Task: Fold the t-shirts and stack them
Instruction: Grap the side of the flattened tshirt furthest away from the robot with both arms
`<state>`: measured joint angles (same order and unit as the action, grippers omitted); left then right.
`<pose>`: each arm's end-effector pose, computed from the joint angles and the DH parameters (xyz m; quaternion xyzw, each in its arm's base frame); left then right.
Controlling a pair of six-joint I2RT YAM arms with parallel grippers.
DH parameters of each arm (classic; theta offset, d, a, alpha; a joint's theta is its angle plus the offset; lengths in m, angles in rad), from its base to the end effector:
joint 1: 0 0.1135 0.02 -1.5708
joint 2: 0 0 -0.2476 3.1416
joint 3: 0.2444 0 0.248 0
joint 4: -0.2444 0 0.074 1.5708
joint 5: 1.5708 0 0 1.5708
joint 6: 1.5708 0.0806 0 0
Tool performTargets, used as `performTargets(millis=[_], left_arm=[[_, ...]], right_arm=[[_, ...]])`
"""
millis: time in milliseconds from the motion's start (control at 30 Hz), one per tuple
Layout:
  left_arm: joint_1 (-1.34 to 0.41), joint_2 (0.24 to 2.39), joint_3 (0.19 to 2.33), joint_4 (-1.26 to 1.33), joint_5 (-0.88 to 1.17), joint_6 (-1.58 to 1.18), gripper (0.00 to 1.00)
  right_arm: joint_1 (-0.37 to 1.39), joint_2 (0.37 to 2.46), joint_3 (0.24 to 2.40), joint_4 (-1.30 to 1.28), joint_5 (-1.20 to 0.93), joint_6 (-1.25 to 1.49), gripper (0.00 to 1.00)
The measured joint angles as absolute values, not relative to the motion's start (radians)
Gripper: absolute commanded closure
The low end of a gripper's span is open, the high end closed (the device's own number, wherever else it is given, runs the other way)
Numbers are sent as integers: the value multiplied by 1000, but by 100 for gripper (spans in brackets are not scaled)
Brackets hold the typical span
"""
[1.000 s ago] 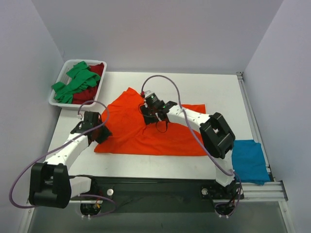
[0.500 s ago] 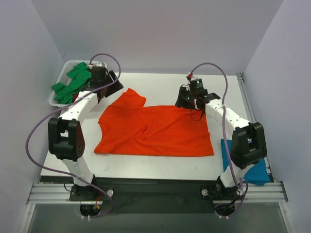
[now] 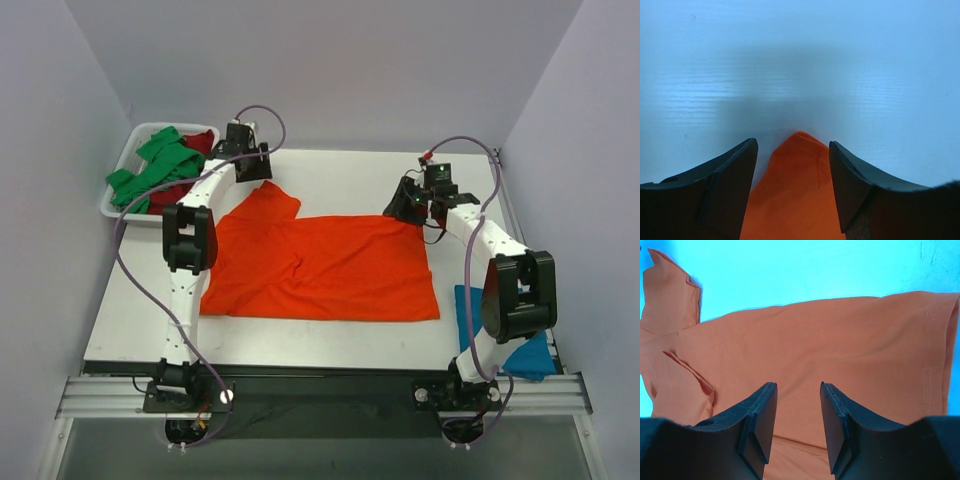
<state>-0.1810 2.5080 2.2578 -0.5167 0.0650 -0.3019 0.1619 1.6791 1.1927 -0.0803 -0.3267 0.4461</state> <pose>0.5683 -0.1093 0.1515 -0.0429 0.9189 -0.1225 0.3725 0.4048 0.0923 0.2195 0.0450 0.8673 0.2781 0.4104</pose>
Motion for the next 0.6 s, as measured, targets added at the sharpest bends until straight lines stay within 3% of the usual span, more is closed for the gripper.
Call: performTargets(millis=[233,600], left_arm=[[-193,2568,2295,-575,84,-250,35],[-220,2568,2289,-574,108,-229,69]], right_arm=[[141,1679,1160,-62,-353,450,60],[96,1679,1151,-56,-358,458,60]])
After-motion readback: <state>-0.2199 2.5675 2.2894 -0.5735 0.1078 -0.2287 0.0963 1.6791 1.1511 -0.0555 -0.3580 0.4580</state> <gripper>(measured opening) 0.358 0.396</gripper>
